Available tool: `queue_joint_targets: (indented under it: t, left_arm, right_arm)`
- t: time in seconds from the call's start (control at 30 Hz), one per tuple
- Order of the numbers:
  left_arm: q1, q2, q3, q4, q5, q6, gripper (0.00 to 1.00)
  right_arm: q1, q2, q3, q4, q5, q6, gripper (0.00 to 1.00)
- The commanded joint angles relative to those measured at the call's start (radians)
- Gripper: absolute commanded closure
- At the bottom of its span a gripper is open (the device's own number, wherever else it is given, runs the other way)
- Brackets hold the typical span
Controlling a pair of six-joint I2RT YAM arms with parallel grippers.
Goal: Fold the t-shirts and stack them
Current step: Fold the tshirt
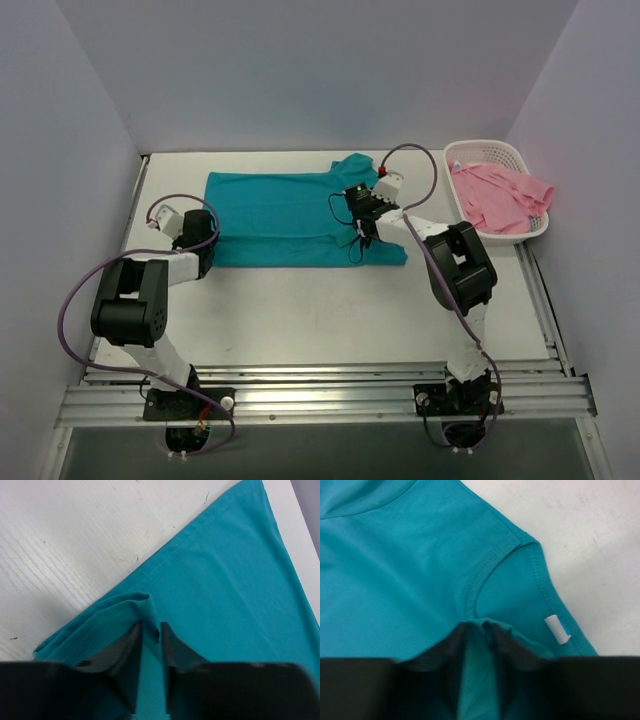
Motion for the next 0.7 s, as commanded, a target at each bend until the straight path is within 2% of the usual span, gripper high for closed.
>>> queue_joint_targets:
  t: [0.0, 0.03, 0.07, 0.13, 0.17, 0.2, 0.27, 0.37, 0.67]
  left_arm:
    - [0.012, 0.015, 0.039, 0.072, 0.017, -0.012, 0.64]
    - [0.014, 0.018, 0.04, 0.075, 0.02, -0.01, 0.42]
    - [0.015, 0.02, 0.04, 0.075, 0.02, -0.01, 0.32]
    - [0.015, 0.022, 0.043, 0.078, 0.02, -0.008, 0.14]
    - [0.014, 0.02, 0.042, 0.08, 0.02, -0.008, 0.11]
    - [0.015, 0.018, 0.039, 0.089, 0.018, -0.008, 0.07]
    - [0.017, 0.011, 0.03, 0.106, 0.021, -0.002, 0.05]
    - [0.017, -0.04, 0.013, 0.126, 0.02, 0.01, 0.04]
    - [0.015, -0.233, -0.087, 0.11, 0.011, 0.021, 0.05]
  right_arm:
    - [-0.008, 0.013, 0.05, -0.003, 0.052, -0.002, 0.68]
    - [-0.008, 0.016, 0.052, 0.0, 0.058, -0.002, 0.45]
    - [-0.008, 0.018, 0.055, -0.001, 0.066, -0.004, 0.35]
    - [-0.008, 0.021, 0.067, -0.006, 0.09, -0.002, 0.22]
    - [-0.01, 0.024, 0.07, -0.012, 0.098, -0.002, 0.15]
    - [-0.008, 0.022, 0.075, -0.012, 0.103, -0.005, 0.13]
    - [-0.008, 0.016, 0.081, -0.023, 0.12, -0.005, 0.08]
    - [-0.004, -0.023, 0.058, -0.021, 0.129, -0.002, 0.07]
    - [0.077, -0.174, -0.02, -0.061, 0.068, 0.062, 0.08]
